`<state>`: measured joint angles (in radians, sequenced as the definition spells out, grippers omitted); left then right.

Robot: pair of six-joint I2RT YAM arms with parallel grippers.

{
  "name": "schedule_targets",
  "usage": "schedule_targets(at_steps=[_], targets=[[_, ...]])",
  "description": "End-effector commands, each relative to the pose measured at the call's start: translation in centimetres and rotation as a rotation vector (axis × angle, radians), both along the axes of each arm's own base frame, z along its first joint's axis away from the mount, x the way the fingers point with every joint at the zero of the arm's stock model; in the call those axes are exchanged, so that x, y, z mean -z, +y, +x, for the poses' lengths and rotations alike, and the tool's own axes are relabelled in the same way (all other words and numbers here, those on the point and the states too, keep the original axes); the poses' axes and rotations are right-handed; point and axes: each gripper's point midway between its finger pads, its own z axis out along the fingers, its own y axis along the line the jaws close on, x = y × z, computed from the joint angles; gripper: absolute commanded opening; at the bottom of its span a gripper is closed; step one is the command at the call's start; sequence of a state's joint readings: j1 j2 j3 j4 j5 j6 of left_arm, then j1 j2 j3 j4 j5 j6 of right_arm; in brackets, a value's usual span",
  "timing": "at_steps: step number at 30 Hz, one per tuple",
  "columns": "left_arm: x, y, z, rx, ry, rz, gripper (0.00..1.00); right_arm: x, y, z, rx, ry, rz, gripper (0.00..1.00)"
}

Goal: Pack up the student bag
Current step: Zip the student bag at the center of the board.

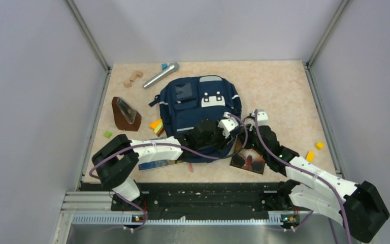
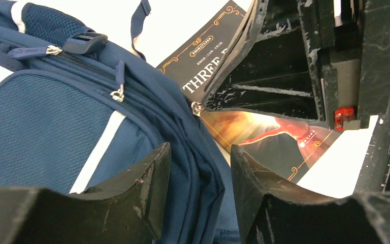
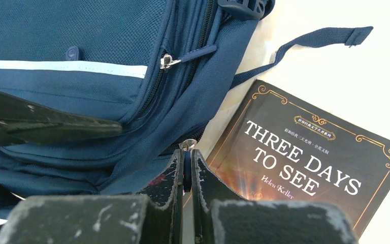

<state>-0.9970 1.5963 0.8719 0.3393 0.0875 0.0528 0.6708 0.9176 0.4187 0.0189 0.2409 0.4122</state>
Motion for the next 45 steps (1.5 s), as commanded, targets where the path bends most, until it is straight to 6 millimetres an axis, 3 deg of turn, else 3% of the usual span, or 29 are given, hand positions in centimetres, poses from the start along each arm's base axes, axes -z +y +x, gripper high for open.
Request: schedule_targets(at_steps=[1,3,6,7,18,25,45], targets=[[-0.7,-1.1,1.0,-0.036,-0.056,0.008,0.52,-2.1,0.4,0.9,-0.002,-0.069,0.036,0.00],[-0.6,-0.7,1.7,-0.086,-0.085,0.034,0.43,-2.2,0.3,0.9,-0.002,-0.071,0.032,0.00],[-0.7,-0.3,2.0,-0.123,-0.099,0.048,0.01,-2.1,0.0,1.0,0.016,-0.075,0.021,0.00],[-0.9,-0.2,2.0,-0.130,-0.103,0.047,0.00,-1.9,-0.2,1.1,0.022,-0.075,0.017,0.00],[-2.4,2.4,0.8,-0.167,-0.125,-0.007,0.00,-0.1,-2.3,2.0,0.174,-0.027,-0.043,0.00],[-3.1,4.1,0.0,-0.203,-0.107,-0.041,0.00,-0.5,-2.6,2.5,0.215,-0.041,-0.016,0.00],[-10.0,6.2,-2.2,-0.123,-0.175,-0.107,0.00,-2.7,-3.4,4.7,0.263,-0.073,0.070,0.00]])
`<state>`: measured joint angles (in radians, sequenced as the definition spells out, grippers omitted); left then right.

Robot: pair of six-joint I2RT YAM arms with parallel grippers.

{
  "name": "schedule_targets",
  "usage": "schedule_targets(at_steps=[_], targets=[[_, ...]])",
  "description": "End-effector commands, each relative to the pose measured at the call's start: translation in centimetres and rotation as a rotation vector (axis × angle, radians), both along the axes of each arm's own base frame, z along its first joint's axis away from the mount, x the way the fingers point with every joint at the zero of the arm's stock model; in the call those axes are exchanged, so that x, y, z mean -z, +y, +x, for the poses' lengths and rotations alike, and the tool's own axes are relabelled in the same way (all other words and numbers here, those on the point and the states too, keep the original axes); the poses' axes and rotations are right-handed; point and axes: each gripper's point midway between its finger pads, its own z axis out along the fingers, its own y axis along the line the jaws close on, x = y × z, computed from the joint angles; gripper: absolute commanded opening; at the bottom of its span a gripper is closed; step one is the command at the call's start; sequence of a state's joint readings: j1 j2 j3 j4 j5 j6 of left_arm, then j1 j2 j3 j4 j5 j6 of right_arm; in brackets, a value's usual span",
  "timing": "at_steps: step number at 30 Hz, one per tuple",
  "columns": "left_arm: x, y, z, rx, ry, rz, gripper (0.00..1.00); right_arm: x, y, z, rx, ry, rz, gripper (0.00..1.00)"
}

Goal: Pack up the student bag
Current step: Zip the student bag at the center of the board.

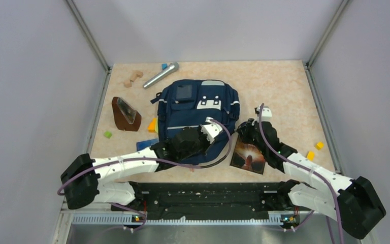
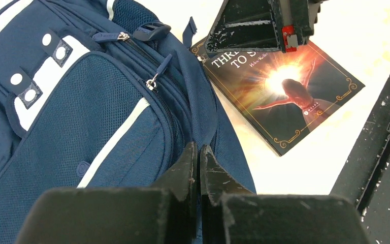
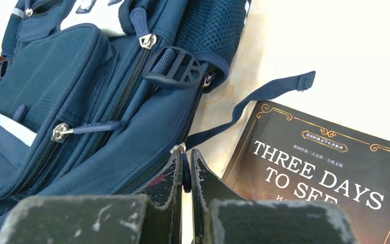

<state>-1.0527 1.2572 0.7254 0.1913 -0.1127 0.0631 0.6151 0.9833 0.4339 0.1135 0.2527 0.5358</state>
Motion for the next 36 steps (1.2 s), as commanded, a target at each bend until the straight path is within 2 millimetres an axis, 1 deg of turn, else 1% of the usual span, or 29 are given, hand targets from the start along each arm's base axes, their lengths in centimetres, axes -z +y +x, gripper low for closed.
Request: schedule_targets(at_steps=[1,8,11,13,17,24,28,29,30,32,33,34,36], targets=[[-6.1,0.2,0.1,0.010,-0.089,-0.111,0.00,-1.8,-3.4,2.6,0.151,-0.062,-0.065,0.00],[-8.3,1.1,-0.5,0.020,-0.098,-0.165,0.00,-0.8,-3.9,3.7,0.177,-0.049,-0.078,0.00],[-8.9,1.5,-0.7,0.022,-0.107,-0.181,0.00,0.1,-3.8,4.2,0.180,-0.030,-0.084,0.00],[-9.1,1.7,-0.7,0.020,-0.106,-0.186,0.00,0.3,-3.7,4.6,0.180,-0.027,-0.080,0.00],[-8.8,2.1,-1.1,0.027,-0.094,-0.182,0.00,0.5,-3.6,5.4,0.186,-0.026,-0.080,0.00],[-6.6,3.0,-1.5,0.022,-0.051,-0.152,0.00,0.9,-3.6,6.0,0.169,-0.009,-0.089,0.00],[-5.0,3.0,-2.1,0.046,-0.010,-0.132,0.00,-0.5,-2.2,5.6,0.069,-0.028,-0.074,0.00],[-4.5,3.0,-2.2,0.048,0.005,-0.122,0.00,-0.8,-2.1,5.3,0.054,-0.026,-0.073,0.02],[-4.2,3.0,-2.2,0.046,0.018,-0.114,0.03,-1.0,-2.1,5.0,0.042,-0.021,-0.075,0.21],[-3.8,2.9,-2.3,0.042,0.040,-0.105,0.29,-1.4,-2.4,4.2,0.037,-0.006,-0.085,0.45],[-3.9,2.9,-2.3,0.041,0.041,-0.104,0.39,-1.7,-2.6,3.8,0.035,-0.006,-0.092,0.56],[-4.0,3.0,-2.3,0.040,0.039,-0.108,0.47,-2.0,-2.9,3.5,0.032,-0.010,-0.097,0.63],[-4.8,2.9,-2.3,0.041,0.028,-0.124,0.60,-2.9,-3.1,3.0,0.022,-0.028,-0.102,0.72]])
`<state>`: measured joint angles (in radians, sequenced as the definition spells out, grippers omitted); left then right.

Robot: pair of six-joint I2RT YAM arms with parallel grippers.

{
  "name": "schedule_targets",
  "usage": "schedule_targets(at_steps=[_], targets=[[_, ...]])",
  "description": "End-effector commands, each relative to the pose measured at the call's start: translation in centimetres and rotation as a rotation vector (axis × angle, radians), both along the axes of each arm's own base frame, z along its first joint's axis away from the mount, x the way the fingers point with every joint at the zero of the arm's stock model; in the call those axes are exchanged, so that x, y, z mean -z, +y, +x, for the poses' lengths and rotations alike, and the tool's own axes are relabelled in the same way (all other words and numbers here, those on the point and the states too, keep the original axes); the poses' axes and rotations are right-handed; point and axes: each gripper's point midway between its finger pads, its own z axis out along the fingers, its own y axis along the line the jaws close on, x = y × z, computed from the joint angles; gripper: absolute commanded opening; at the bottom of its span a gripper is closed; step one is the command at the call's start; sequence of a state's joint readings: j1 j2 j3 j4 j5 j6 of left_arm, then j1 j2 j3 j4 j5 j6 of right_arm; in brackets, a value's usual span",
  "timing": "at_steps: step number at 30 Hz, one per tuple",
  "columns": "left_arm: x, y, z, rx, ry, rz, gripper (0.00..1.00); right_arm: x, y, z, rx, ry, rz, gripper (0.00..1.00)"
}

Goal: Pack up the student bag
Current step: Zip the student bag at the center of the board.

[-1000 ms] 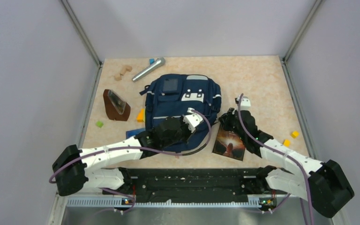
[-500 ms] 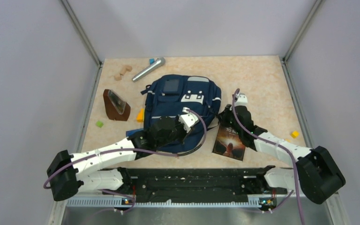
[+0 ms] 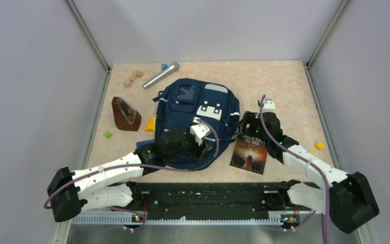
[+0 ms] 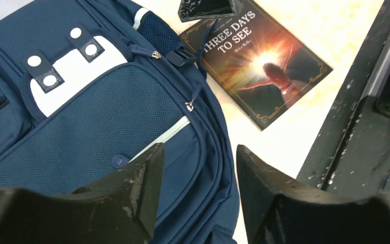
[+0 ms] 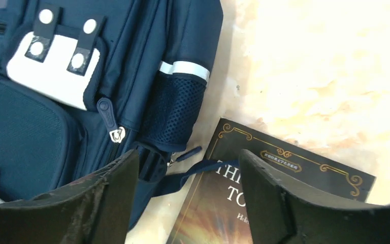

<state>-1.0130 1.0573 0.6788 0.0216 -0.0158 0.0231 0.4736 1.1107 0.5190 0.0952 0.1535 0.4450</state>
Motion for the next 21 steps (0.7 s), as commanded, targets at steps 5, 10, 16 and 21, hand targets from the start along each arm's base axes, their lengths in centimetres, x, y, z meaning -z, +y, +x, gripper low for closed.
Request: schedule_targets(at_steps=[5,10,16,21], targets=[[-4.6,-0.6,0.8,-0.023,-0.034,-0.125,0.74,-5.0,0.0,-0.6,-0.081,-0.091,-0.027,0.78],[-1.2,-0.9,3.1,-0.100,0.006,-0.002,0.76,-4.0,1.9,0.4,-0.154,-0.076,-0.014,0.78],[1.7,-2.0,4.5,-0.103,0.013,0.113,0.81,-2.9,4.9,1.6,-0.262,-0.040,0.024,0.76],[2.6,-1.3,5.9,-0.184,-0.019,0.143,0.86,-2.3,7.5,2.0,-0.339,-0.043,-0.027,0.75]])
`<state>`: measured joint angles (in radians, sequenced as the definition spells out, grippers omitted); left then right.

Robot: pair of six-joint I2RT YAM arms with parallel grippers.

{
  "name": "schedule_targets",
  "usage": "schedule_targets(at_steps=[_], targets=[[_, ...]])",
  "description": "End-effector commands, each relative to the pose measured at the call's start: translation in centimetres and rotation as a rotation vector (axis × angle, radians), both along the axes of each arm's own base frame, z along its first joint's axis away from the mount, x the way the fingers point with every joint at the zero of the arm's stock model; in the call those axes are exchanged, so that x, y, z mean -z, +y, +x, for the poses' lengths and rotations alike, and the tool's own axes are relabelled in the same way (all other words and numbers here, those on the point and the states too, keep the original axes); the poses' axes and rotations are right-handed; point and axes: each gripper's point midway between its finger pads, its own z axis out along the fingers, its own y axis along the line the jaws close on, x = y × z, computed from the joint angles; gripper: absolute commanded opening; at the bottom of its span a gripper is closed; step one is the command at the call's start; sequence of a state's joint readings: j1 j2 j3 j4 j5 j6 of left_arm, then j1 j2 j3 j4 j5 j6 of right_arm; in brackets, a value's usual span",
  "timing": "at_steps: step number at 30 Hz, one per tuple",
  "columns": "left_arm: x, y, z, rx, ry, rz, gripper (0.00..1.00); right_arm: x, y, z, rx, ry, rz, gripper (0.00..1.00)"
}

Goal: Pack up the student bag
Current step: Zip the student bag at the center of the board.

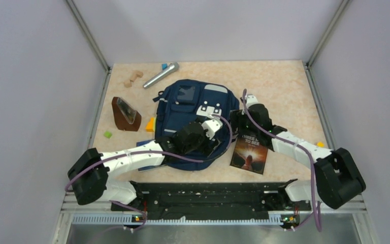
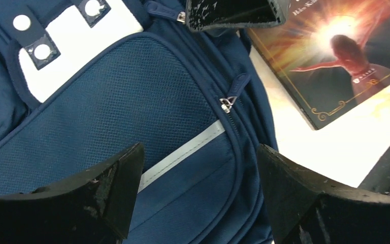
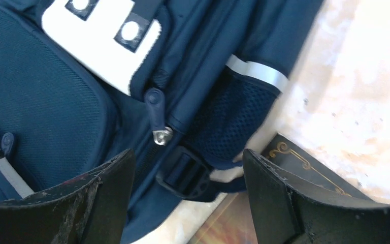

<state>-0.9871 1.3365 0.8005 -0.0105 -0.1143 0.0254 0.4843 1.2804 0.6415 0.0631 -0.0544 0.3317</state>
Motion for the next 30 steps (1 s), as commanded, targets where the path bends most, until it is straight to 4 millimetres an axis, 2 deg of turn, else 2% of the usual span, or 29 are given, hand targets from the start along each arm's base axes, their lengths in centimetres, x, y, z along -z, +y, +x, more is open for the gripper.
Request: schedule_targets(at_steps=[1,4,10,15,18,22,30], targets=[[-2.5,-0.3,2.0,-0.057,-0.107,-0.042,0.87,-3.2,3.5,1.9,-0.085,-0.123,-0.005,0.75],[-2.2,-0.3,1.6,-0.023,-0.136,-0.063,0.88,-2.1,2.8,2.8,-0.009,-0.122,-0.091,0.74],[-0.6,-0.6,0.6,0.047,-0.148,-0.093,0.89,-1.1,2.3,3.8,0.045,-0.112,-0.122,0.65],[1.3,-0.8,1.0,0.030,-0.113,-0.043,0.89,-0.9,2.6,4.2,0.047,-0.111,-0.119,0.54],[1.8,-0.5,1.4,-0.003,-0.108,-0.027,0.89,-1.0,2.7,4.6,0.048,-0.116,-0.121,0.52],[1.7,-0.4,1.6,-0.012,-0.115,-0.021,0.76,-0.9,2.8,5.1,0.048,-0.117,-0.138,0.50],[1.0,0.2,1.9,-0.055,-0.135,-0.037,0.59,-0.8,3.5,5.8,0.033,-0.120,-0.145,0.41]])
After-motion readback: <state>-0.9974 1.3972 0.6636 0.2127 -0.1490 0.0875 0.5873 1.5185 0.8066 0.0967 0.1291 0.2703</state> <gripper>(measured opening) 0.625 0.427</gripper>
